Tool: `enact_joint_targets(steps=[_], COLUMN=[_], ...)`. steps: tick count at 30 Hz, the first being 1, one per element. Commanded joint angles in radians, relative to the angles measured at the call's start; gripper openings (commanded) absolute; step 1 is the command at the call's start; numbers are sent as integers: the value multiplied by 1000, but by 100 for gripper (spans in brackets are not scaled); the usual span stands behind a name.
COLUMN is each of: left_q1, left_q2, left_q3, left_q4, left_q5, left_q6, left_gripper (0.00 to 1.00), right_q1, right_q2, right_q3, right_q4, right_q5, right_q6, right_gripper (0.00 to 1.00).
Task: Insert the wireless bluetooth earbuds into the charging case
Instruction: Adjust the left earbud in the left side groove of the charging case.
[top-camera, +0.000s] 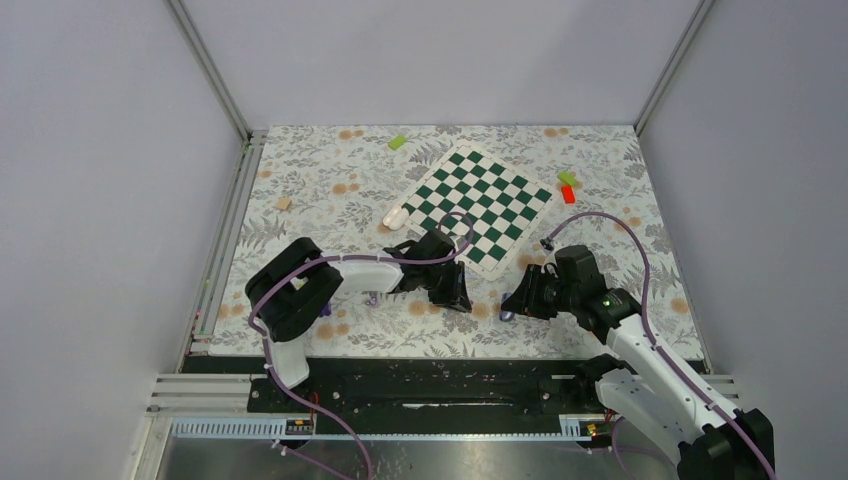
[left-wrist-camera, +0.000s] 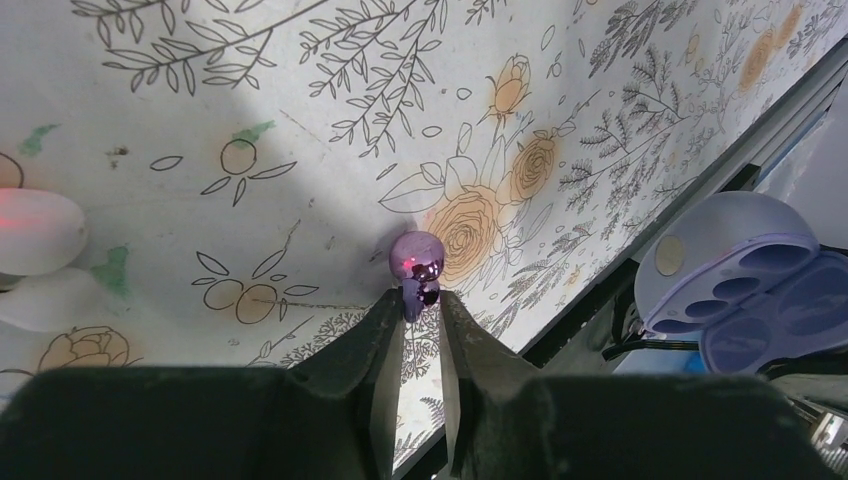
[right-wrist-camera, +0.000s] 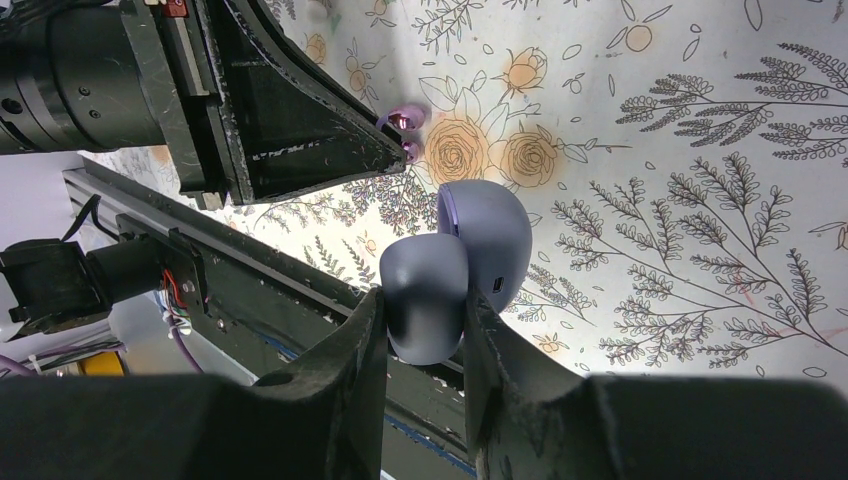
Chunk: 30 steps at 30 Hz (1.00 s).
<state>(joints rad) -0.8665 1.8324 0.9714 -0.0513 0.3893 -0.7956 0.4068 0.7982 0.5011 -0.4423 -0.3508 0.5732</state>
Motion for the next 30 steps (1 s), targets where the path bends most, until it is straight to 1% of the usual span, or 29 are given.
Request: enact_joint_targets(steps=[1,4,8,15,26,28,30], left_q1=[4,4,5,16,22,22,22], left_q2=[3,2,-1,-19,-18,-23,-27], left_q3=[-1,0,-6,-42,-59,-65,-70], left_q4=[46,44,44,101,123,132,142], left_q5=[23,21,23,40,35,32,28], left_q6=[-13,-16,-21,-59,-83,-90,-97], left_gripper=[19,16,19,19,22,22,18], right_q1=[6,6,7,6,6,6,6], right_q2=[3,8,9,9,23,26,28], right_q3=[0,1,2,0,1,2,1], right_q4=[24,25,26,26,27,29,31], right_q5=[2,-3,-4,-7,-14,-17,-18], right_q6=[0,0,2,4,7,7,7], right_gripper=[0,0,0,0,0,0,0])
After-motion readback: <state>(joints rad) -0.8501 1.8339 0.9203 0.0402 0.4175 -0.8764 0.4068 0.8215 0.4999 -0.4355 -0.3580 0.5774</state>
